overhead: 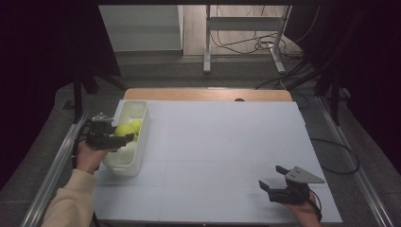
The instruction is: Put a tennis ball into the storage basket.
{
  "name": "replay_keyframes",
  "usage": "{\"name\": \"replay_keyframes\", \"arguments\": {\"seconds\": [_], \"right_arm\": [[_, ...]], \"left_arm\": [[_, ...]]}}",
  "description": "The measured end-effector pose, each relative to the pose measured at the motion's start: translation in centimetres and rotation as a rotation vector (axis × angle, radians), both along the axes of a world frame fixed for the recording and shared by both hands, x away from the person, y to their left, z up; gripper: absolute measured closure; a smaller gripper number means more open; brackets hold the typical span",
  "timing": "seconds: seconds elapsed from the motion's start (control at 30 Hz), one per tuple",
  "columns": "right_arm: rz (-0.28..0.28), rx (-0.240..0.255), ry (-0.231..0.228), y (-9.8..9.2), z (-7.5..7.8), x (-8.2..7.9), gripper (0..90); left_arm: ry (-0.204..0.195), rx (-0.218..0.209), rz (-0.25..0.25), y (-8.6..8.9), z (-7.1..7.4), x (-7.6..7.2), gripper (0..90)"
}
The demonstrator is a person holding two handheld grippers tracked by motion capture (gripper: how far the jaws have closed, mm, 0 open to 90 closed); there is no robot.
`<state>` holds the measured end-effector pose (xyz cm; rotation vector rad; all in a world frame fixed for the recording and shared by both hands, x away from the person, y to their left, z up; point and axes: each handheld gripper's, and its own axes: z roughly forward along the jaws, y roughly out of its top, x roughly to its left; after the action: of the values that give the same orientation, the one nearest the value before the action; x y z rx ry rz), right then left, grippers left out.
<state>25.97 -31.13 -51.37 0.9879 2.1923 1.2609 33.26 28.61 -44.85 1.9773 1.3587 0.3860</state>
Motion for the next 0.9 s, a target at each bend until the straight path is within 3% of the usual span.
{"name": "replay_keyframes", "arguments": {"seconds": [0.5,0.57,0.67,0.8,0.9], "right_arm": [[0.000,0.001,0.001,0.0,0.0,0.0,12.6],[-0.001,-0.001,0.001,0.0,0.0,0.0,12.6],[0.000,-0.003,0.001,0.1,0.0,0.0,12.6],[-0.001,-0.001,0.002,0.0,0.0,0.1,12.6],[-0.001,-0.002,0.001,0.0,0.0,0.0,12.6]], "left_arm": [[0.003,0.012,0.001,-0.1,0.2,0.1,25.7],[-0.016,0.011,0.007,-0.1,0.4,0.0,24.1],[-0.023,-0.008,0.008,-0.2,0.9,0.0,13.8],[-0.082,-0.047,-0.003,-0.4,1.7,-0.5,12.1],[-0.105,-0.063,-0.012,-0.6,1.9,-0.8,11.7]]}}
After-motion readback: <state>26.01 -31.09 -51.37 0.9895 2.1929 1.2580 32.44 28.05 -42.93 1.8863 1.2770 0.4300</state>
